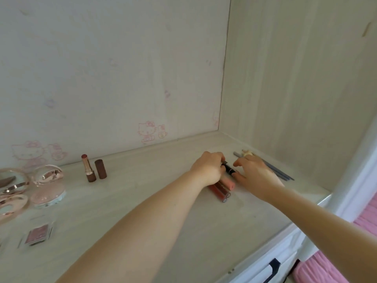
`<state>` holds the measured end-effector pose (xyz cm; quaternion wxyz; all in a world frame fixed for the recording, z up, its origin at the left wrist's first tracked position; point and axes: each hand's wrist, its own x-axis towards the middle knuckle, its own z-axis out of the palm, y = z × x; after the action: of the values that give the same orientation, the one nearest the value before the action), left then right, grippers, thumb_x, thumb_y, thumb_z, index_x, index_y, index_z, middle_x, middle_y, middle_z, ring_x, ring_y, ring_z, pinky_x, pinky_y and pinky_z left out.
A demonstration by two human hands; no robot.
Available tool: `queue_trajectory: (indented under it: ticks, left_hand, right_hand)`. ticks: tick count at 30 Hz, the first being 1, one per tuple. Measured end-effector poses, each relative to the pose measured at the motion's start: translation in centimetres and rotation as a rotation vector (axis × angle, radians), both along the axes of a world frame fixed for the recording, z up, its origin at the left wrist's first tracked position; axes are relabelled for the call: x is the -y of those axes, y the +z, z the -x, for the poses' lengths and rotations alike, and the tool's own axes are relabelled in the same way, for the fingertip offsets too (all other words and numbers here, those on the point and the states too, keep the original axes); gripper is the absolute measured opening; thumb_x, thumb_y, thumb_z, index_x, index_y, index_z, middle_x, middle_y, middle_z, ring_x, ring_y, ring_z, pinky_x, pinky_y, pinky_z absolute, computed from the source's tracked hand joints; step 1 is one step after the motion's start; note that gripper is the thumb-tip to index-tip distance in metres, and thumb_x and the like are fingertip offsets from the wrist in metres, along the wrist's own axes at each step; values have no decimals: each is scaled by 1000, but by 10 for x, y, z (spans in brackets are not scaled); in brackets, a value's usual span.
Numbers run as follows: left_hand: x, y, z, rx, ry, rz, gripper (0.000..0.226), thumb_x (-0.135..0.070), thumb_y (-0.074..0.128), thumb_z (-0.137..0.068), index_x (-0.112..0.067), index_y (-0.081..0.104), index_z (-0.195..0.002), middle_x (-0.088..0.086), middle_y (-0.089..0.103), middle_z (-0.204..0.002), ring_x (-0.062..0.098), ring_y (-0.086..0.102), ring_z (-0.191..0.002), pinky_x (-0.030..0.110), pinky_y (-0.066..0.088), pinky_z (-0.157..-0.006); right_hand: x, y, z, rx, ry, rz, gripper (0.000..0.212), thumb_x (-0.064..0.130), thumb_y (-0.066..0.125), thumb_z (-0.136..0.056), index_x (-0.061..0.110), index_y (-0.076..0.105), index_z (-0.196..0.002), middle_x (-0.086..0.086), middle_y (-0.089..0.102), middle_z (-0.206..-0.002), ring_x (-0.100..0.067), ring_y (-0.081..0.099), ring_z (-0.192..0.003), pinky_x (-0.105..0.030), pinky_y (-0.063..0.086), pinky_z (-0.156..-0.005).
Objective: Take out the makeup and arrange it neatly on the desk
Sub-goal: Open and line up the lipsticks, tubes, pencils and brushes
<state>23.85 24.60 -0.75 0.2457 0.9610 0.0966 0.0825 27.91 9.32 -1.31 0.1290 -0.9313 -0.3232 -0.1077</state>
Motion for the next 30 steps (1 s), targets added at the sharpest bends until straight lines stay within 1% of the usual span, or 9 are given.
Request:
queue_trajectory:
  ticks: [5, 9, 12, 15, 17, 20, 24, 26, 30]
  left_hand:
    - [3, -3, -7, -32, 13, 12, 31, -23, 47, -87, -25, 60, -114, 7, 61, -118, 28, 59, -103, 39, 51, -87]
    - [4, -4, -8, -15, 24, 68, 31, -20, 49, -87, -23, 61, -116, 6, 61, -118, 26, 58, -106, 37, 50, -89]
    - [2, -1, -6, 53, 51, 135, 36, -17, 52, -89, -21, 56, -125, 5, 57, -126, 23, 57, -111, 31, 47, -90]
    - [-1, 7, 1, 173, 75, 237, 33, -15, 57, -90, -18, 59, -122, 2, 59, -125, 19, 57, -112, 26, 45, -90]
    - [-4, 12, 6, 260, 107, 350, 27, -12, 61, -87, -16, 63, -113, 3, 64, -115, 18, 60, -105, 26, 50, -88]
    - [-8, 23, 19, 326, 148, 557, 22, -8, 70, -81, -14, 65, -102, 2, 66, -99, 16, 64, -84, 15, 51, -67]
    - [-10, 38, 48, 366, 165, 886, 26, 1, 77, -73, -10, 65, -94, 5, 64, -90, 24, 69, -87, 31, 58, -81]
    - [-10, 46, 65, 392, 165, 1023, 28, 5, 76, -73, -5, 65, -98, 10, 64, -95, 24, 69, -88, 32, 59, -80]
    - [-10, 57, 103, 429, 158, 1245, 31, 7, 73, -75, -1, 62, -103, 17, 68, -103, 19, 68, -83, 26, 58, -79]
  right_hand:
    - [-11, -2, -5, 1, -8, 42, 27, 37, 54, -93, 21, 61, -114, 0, 51, -120, -20, 48, -114, -31, 46, -90]
    - [-13, -5, -7, 25, -22, 12, 24, 31, 54, -94, 19, 64, -113, -1, 52, -123, -20, 46, -118, -29, 41, -95]
    - [-11, -7, -4, 83, -7, -63, 25, 28, 55, -95, 18, 63, -116, 0, 53, -125, -20, 44, -123, -29, 38, -99]
    - [-10, -1, 2, 92, -7, -178, 24, 26, 58, -93, 15, 63, -115, -1, 58, -118, -20, 50, -114, -30, 44, -91]
    - [-11, 5, 7, 78, 17, -253, 21, 23, 59, -92, 15, 64, -111, -2, 62, -109, -22, 55, -105, -33, 47, -84]
    - [-12, 15, 19, 30, 55, -382, 13, 17, 59, -91, 18, 64, -103, 3, 63, -96, -18, 59, -86, -33, 49, -75]
    - [-17, 26, 40, -32, 67, -542, 17, 14, 59, -92, 19, 61, -107, 8, 62, -97, -12, 59, -84, -25, 46, -75]
    - [-21, 30, 51, -50, 70, -596, 15, 14, 58, -92, 22, 60, -105, 9, 63, -95, -10, 58, -85, -25, 48, -76]
    - [-34, 41, 84, -110, 130, -697, 13, 15, 60, -91, 20, 60, -103, 10, 64, -92, -2, 59, -84, -14, 46, -72]
